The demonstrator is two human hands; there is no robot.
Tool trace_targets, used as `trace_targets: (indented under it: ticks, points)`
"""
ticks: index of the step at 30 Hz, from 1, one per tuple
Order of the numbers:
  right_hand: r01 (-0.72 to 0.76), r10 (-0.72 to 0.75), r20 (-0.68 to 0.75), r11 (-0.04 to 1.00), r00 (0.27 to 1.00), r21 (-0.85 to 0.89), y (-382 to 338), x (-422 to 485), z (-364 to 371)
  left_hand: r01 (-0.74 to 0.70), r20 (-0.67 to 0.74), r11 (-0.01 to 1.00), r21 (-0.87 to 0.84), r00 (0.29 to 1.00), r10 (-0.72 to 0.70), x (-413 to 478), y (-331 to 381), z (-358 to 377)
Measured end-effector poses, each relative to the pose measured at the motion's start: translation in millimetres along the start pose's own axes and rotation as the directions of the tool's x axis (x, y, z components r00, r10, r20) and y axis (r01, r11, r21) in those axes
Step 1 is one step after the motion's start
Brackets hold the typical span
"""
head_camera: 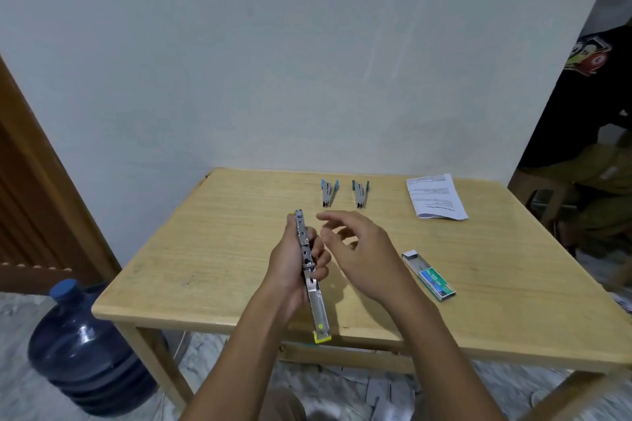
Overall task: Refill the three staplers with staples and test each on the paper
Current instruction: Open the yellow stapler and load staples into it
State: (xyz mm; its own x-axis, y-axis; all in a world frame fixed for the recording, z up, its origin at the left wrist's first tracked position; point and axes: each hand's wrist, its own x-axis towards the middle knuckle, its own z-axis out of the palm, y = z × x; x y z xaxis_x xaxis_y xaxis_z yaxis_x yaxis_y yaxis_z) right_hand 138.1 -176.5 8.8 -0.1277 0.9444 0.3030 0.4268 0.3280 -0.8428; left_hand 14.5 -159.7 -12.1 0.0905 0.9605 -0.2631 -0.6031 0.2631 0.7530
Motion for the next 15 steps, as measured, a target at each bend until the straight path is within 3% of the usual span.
trace_targets:
  ticks: [5,10,15]
  points:
    - [0.121,-0.122,0.009,0.965,0.993,-0.233,0.7,1.8,3.3,0.018,-0.006,0.990,0.141,1.000,-0.017,-7.2,-1.3,6.3]
    - [0.163,-0.173,-0.024,0.961,0.985,-0.223,1.4,0.7,5.1,-0.019,-0.016,0.944,0.329,1.000,0.026,-13.1,1.9,9.9]
    - [0.160,-0.172,-0.043,0.966,0.984,-0.203,5.8,1.0,7.8,0.000,-0.034,0.941,0.339,0.999,0.012,-14.9,1.9,12.5]
